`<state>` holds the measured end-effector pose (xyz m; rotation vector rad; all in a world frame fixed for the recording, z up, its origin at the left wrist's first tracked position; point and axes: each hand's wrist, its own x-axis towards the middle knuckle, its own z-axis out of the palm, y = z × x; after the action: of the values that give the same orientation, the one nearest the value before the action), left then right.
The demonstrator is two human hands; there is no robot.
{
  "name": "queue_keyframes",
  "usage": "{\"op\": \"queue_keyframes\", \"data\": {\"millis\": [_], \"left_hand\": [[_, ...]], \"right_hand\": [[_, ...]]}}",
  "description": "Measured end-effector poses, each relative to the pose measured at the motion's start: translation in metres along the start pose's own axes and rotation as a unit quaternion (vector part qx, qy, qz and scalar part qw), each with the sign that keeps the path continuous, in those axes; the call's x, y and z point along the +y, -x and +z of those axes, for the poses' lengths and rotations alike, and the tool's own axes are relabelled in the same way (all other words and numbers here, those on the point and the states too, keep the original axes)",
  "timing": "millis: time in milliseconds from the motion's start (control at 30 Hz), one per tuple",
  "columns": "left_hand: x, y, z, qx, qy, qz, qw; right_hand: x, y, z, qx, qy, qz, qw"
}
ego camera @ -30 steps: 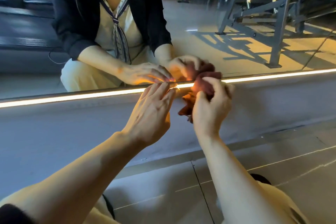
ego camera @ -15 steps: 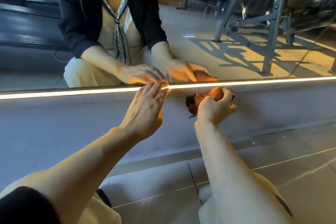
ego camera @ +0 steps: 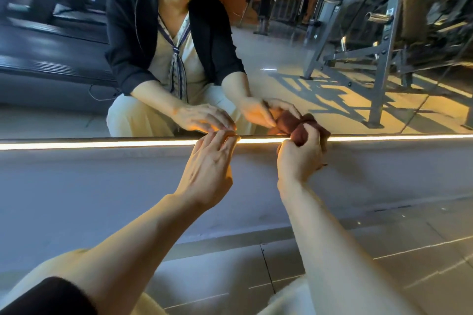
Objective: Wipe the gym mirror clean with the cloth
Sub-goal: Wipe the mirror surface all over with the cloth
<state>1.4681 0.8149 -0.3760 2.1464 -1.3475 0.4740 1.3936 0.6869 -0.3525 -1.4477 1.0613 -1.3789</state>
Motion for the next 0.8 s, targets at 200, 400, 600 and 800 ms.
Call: {"op": "queue_keyframes", "data": {"millis": [200, 400, 600, 800], "left_hand": [[0.002, 0.007, -0.010, -0.005, -0.012, -0.015, 1.000], [-0.014, 0.039, -0.017, 0.004, -0.027, 0.024, 0.999], [-0.048, 0.029, -0.027, 0.048, -0.059, 0.033, 0.997], [-0.055, 0.029, -0.022, 0.048, -0.054, 0.039, 0.997]], "right_hand": [[-0.005, 0.038, -0.002, -0.181, -0.077, 0.039, 0.980], [0.008, -0.006, -0.004, 0.082, -0.015, 0.002, 0.996], [-0.005, 0.052, 0.025, -0.044, -0.024, -0.098, 0.994], [-0.004, 0.037, 0.023, 0.006, -0.089, 0.027, 0.996]]}}
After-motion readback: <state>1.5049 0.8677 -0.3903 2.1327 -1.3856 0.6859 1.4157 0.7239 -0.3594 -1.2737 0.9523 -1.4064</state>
